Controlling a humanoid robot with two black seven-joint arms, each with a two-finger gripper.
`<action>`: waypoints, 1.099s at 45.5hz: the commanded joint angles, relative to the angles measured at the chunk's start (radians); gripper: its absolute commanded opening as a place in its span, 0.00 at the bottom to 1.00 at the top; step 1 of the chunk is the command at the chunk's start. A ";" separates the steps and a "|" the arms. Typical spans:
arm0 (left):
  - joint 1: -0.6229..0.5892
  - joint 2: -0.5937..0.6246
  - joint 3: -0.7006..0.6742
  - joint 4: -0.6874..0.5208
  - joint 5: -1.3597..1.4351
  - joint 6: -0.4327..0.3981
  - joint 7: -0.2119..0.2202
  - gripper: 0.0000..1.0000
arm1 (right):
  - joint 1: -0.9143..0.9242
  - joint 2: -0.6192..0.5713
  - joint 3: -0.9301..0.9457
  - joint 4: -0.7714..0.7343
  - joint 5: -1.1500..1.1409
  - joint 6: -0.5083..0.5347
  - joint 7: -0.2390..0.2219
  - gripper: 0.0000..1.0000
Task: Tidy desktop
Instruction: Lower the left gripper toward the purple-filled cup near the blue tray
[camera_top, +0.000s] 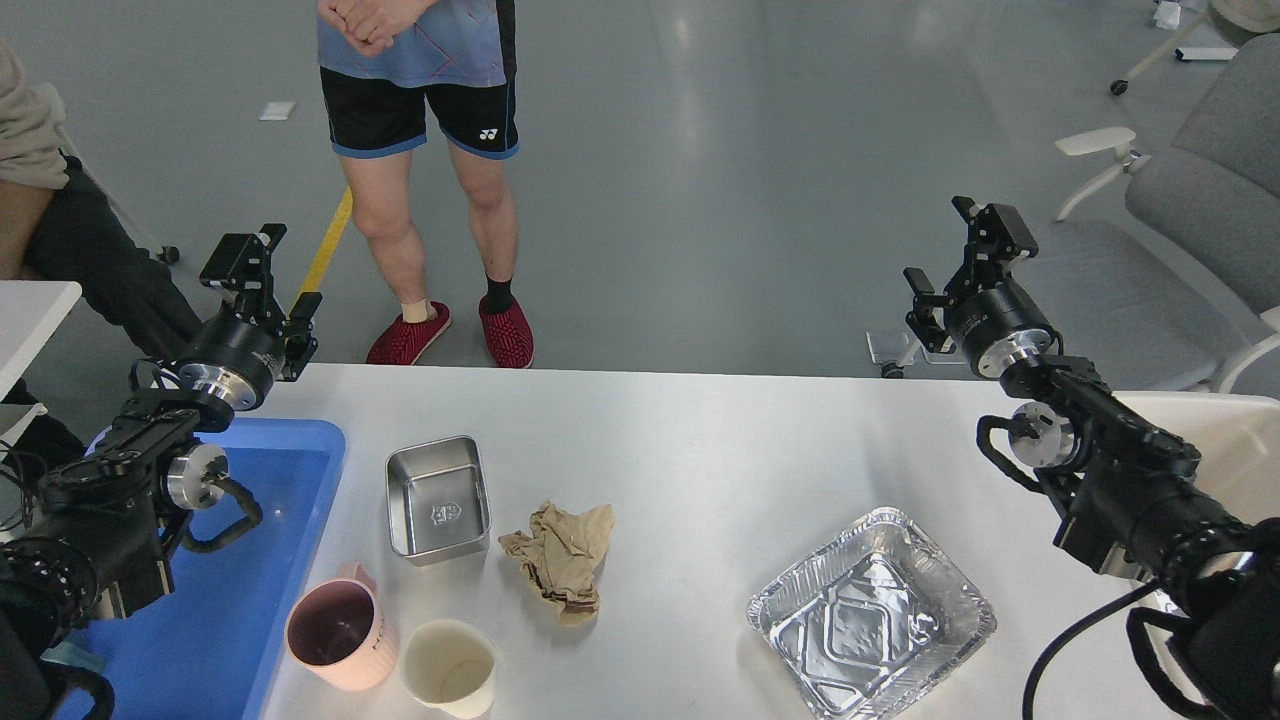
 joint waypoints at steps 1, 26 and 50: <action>0.000 -0.015 -0.006 0.004 -0.003 0.016 -0.017 0.97 | 0.000 0.000 0.000 0.001 0.000 0.000 -0.001 1.00; -0.002 -0.003 -0.003 0.006 -0.011 0.024 -0.030 0.97 | 0.000 0.002 0.001 0.000 0.000 0.000 0.001 1.00; -0.029 0.164 0.207 0.000 0.021 -0.128 -0.035 0.96 | 0.002 0.002 0.017 0.001 0.000 0.000 0.001 1.00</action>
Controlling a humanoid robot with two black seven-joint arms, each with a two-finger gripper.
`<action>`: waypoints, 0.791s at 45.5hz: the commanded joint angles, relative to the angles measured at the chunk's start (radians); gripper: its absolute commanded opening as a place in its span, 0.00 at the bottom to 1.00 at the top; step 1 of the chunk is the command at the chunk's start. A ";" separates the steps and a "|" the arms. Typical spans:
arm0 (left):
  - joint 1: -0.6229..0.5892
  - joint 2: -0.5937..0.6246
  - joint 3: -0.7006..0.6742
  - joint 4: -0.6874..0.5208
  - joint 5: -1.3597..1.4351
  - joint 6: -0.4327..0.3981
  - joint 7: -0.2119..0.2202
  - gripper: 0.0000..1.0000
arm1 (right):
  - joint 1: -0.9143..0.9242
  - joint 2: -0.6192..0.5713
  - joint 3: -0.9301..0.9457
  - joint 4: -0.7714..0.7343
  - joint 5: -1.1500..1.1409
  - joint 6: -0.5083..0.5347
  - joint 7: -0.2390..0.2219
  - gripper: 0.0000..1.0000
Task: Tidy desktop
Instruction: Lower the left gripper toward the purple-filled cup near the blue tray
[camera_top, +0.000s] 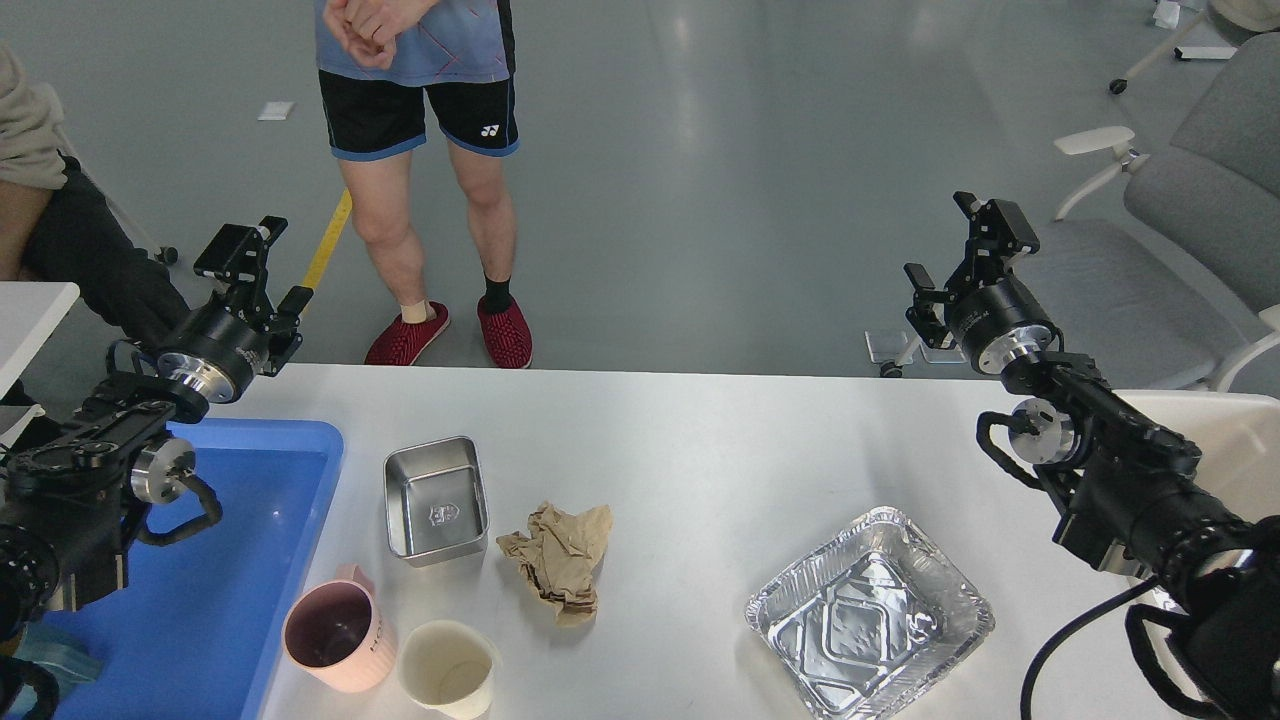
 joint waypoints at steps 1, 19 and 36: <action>0.002 0.073 0.045 0.000 0.025 -0.063 -0.010 0.96 | -0.001 0.002 0.002 0.000 0.000 0.000 0.000 1.00; -0.027 0.380 0.170 -0.024 0.330 -0.318 -0.064 0.96 | -0.001 0.002 0.011 0.000 0.000 0.000 0.000 1.00; -0.059 0.926 0.156 -0.602 0.645 -0.356 -0.064 0.96 | -0.001 0.014 0.016 0.000 0.000 0.000 0.000 1.00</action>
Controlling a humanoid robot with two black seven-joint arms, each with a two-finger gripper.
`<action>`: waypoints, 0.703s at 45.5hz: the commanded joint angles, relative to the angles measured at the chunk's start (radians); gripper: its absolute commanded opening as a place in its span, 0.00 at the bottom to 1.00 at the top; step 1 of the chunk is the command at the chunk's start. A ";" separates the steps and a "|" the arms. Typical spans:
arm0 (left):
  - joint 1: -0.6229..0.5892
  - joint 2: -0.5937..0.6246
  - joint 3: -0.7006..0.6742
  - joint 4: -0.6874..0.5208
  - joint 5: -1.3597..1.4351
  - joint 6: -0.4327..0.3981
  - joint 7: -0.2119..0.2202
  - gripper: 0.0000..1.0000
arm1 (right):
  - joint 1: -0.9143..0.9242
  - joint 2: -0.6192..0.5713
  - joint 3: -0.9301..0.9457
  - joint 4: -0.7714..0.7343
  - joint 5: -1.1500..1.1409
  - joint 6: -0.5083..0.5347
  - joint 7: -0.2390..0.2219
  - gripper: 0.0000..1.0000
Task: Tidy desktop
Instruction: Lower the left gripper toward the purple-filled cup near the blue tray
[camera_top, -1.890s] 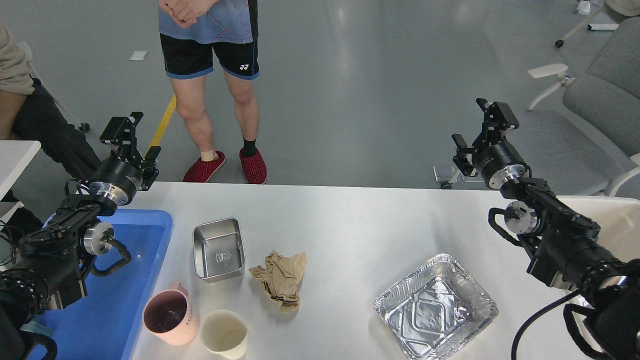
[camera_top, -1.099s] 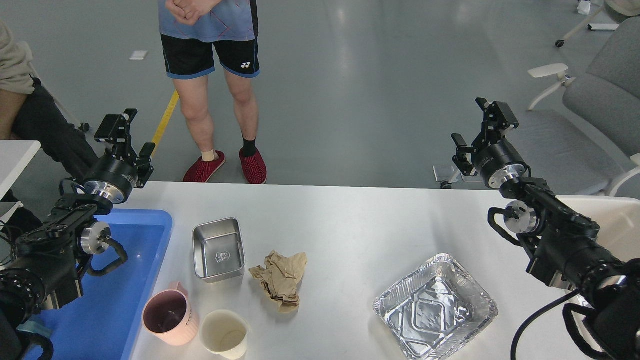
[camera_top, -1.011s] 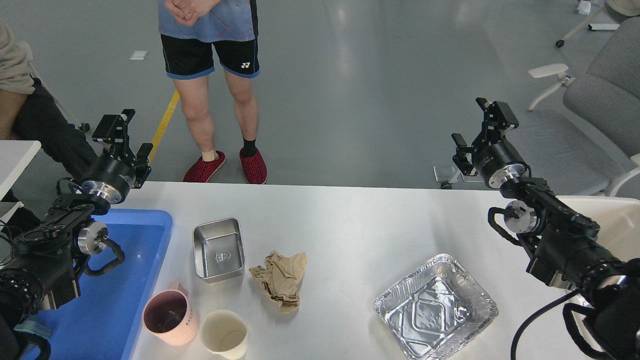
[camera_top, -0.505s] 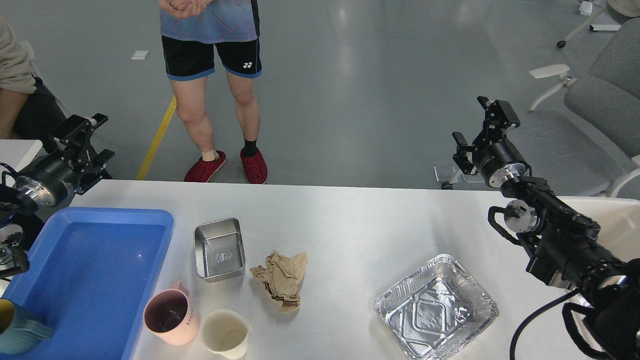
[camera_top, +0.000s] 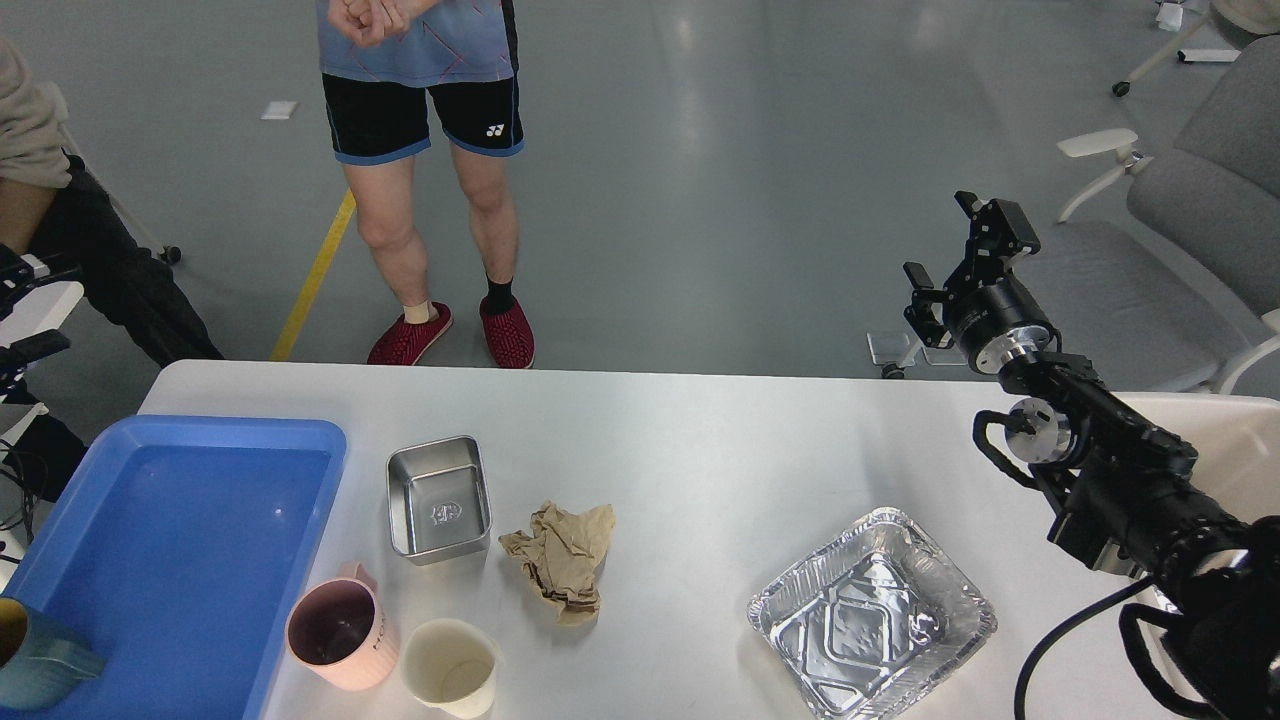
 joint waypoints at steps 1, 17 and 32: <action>-0.003 0.196 -0.010 -0.246 0.102 0.008 0.003 0.96 | 0.000 0.004 0.000 -0.001 0.000 0.000 0.000 1.00; 0.011 0.430 -0.007 -0.490 0.182 -0.008 0.009 0.96 | -0.001 0.011 0.000 -0.001 0.000 0.000 0.000 1.00; 0.020 0.414 0.004 -0.556 0.199 0.009 0.018 0.97 | -0.001 0.016 0.001 -0.001 0.000 0.002 0.002 1.00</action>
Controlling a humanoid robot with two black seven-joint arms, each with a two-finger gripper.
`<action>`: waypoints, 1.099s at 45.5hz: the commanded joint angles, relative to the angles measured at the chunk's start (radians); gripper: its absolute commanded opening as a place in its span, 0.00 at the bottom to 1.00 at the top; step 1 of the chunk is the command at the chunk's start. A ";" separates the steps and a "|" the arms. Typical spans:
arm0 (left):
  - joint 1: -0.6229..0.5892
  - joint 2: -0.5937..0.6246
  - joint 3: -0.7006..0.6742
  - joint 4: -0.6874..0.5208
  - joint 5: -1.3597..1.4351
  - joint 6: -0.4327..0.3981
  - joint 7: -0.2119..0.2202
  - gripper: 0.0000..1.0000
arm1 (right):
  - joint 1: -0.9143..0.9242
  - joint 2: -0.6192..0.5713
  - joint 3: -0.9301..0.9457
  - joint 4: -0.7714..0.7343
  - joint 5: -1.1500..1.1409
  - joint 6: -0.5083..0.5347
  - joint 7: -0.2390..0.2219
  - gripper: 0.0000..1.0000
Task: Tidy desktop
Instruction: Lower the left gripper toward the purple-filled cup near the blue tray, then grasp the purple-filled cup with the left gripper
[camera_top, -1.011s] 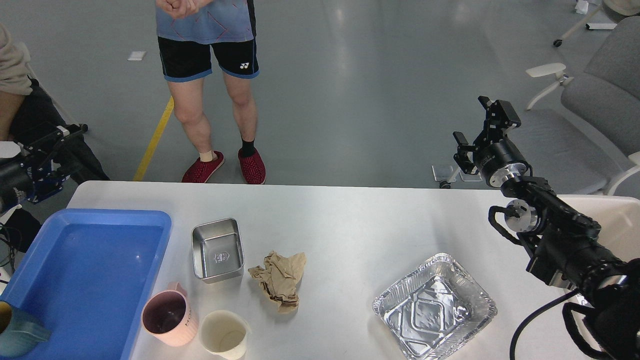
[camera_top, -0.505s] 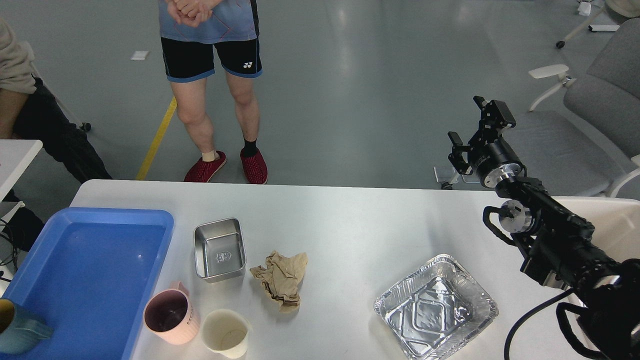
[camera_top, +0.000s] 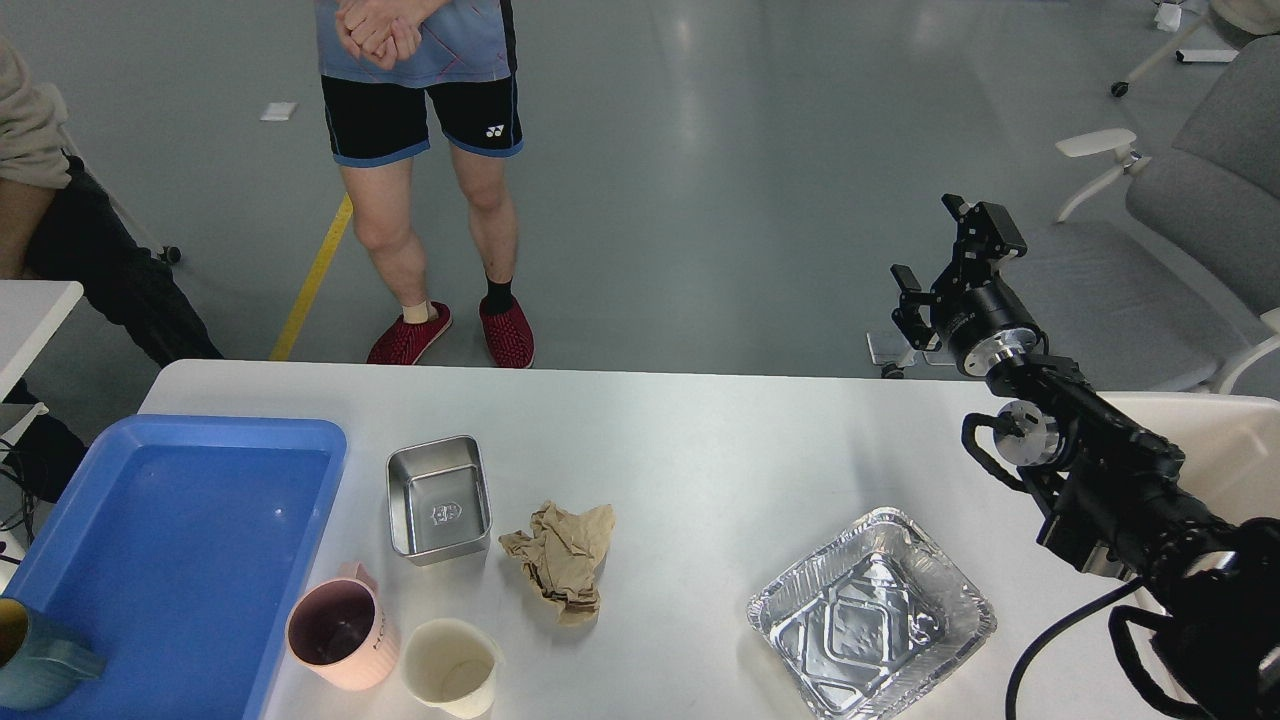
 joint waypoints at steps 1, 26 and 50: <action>0.004 -0.027 0.005 -0.049 0.008 0.023 0.004 0.97 | 0.000 -0.001 0.000 0.000 0.000 0.000 0.002 1.00; 0.208 -0.225 0.017 -0.066 0.126 0.167 0.019 0.97 | 0.002 0.023 0.010 0.000 0.000 -0.001 0.002 1.00; 0.257 -0.467 0.017 0.009 0.129 0.244 0.158 0.97 | 0.002 0.034 0.010 0.000 0.000 -0.001 0.002 1.00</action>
